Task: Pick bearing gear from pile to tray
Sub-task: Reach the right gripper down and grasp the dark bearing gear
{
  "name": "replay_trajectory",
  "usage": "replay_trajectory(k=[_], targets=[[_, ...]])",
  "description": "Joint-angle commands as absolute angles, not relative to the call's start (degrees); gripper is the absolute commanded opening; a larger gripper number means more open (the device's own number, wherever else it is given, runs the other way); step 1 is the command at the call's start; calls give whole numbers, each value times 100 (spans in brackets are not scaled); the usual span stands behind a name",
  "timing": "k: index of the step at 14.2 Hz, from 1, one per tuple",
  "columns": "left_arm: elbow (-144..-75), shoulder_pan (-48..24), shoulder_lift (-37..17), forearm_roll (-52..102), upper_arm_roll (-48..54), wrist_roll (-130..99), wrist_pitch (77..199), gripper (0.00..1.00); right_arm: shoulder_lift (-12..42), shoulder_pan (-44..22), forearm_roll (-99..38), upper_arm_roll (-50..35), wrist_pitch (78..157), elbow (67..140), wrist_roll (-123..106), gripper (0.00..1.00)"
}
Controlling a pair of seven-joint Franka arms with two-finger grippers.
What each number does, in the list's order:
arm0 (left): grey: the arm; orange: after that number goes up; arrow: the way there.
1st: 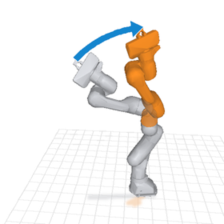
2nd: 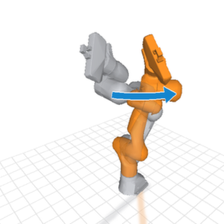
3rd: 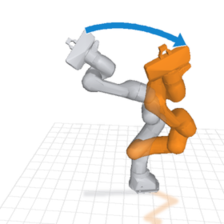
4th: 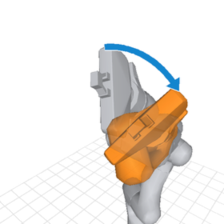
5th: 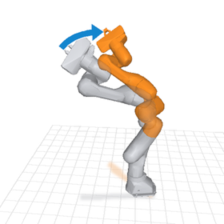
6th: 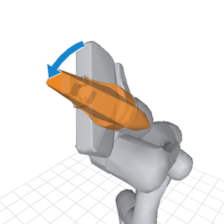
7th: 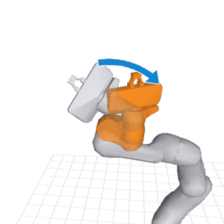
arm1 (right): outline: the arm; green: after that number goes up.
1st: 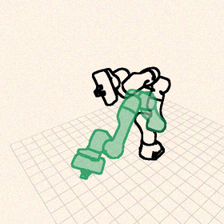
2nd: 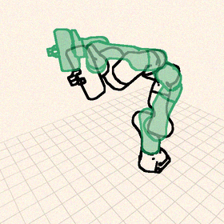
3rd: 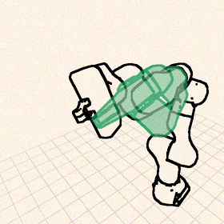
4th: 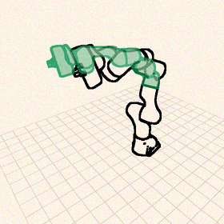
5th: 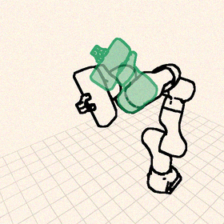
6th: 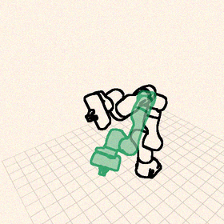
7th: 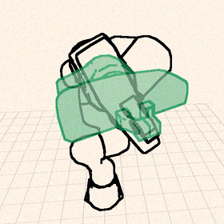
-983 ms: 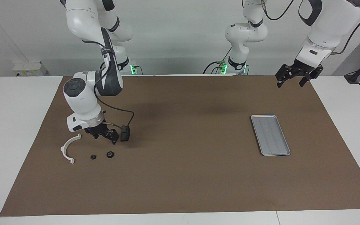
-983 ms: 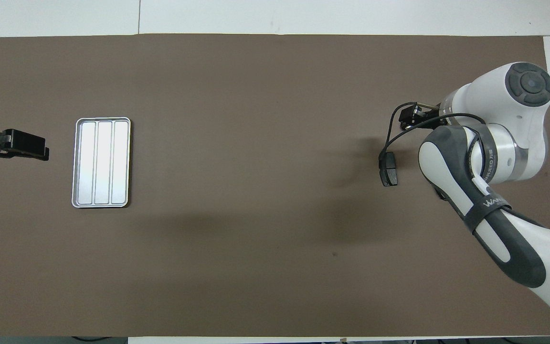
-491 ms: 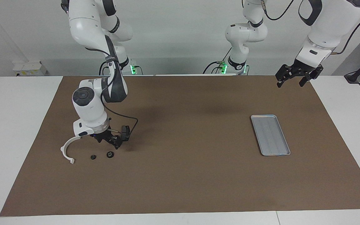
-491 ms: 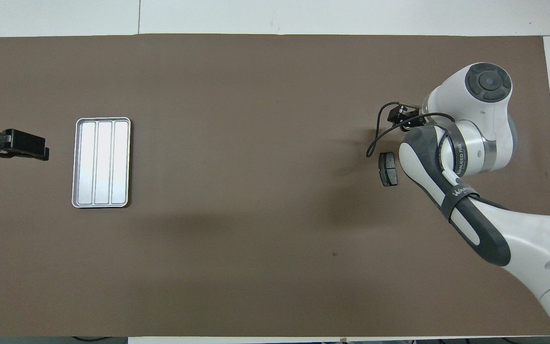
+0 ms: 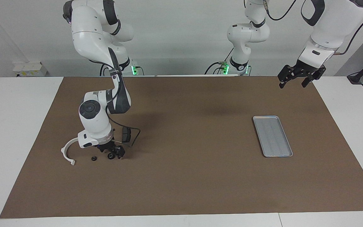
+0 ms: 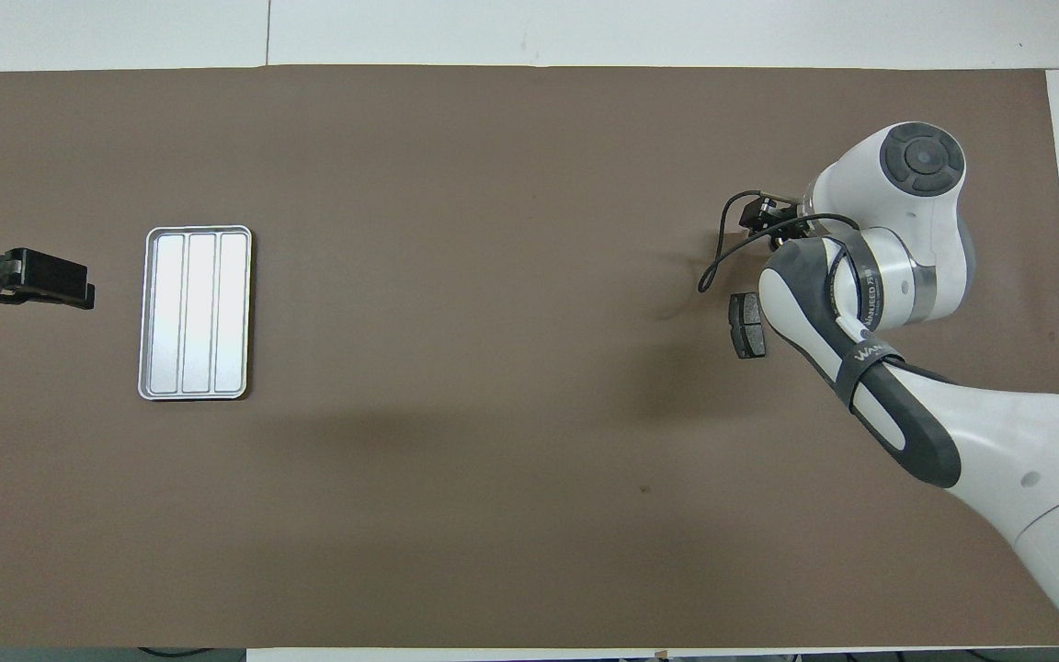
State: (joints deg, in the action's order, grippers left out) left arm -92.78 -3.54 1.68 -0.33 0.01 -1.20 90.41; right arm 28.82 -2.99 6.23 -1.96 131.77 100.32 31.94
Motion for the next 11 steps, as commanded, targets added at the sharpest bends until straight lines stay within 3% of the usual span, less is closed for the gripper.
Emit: replay_trajectory(k=[1,9,11], targets=[[-9387,-422,255,35,-62,-176,9079,100,3032,-229,721,-202,13385,9932,3366,95],[-9387,-422,255,35,-62,-176,9079,100,3041,-263,650,-202,13447,9975,3567,91],[-9387,-422,255,35,-62,-176,9079,100,3041,-264,650,-202,13421,9976,3595,84]])
